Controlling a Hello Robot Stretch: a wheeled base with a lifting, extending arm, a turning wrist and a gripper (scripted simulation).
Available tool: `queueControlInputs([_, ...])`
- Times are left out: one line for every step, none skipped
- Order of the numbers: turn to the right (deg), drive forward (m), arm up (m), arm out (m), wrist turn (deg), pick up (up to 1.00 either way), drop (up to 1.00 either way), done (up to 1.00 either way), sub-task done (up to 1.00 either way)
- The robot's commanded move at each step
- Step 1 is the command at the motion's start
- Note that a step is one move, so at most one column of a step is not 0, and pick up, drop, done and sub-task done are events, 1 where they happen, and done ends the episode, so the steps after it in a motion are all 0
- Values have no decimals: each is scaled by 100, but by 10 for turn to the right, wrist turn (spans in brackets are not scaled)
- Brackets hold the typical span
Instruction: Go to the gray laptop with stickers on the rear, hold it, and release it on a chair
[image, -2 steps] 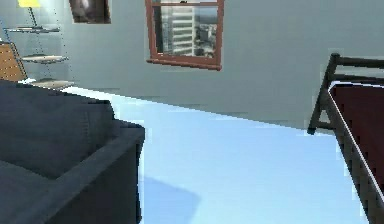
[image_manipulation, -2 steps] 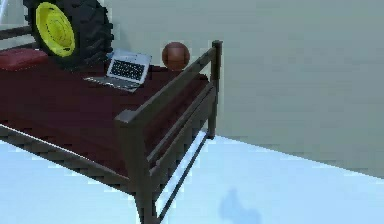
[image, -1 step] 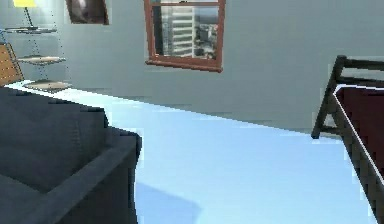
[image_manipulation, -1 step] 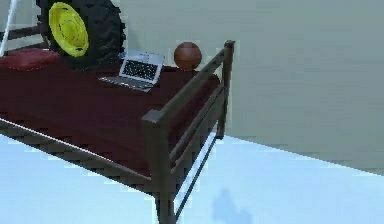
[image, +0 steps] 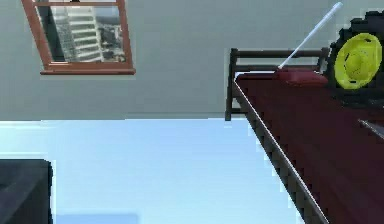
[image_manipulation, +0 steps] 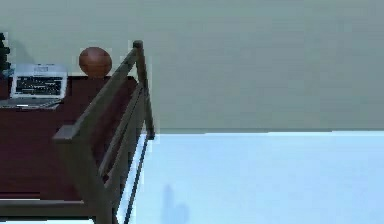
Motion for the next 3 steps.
queueControlInputs([0, 50, 0, 0, 0, 0, 0, 0, 0])
queueControlInputs([-180, 0, 0, 0, 0, 0, 0, 0, 0])
queueControlInputs([330, 0, 0, 0, 0, 0, 0, 0, 0])
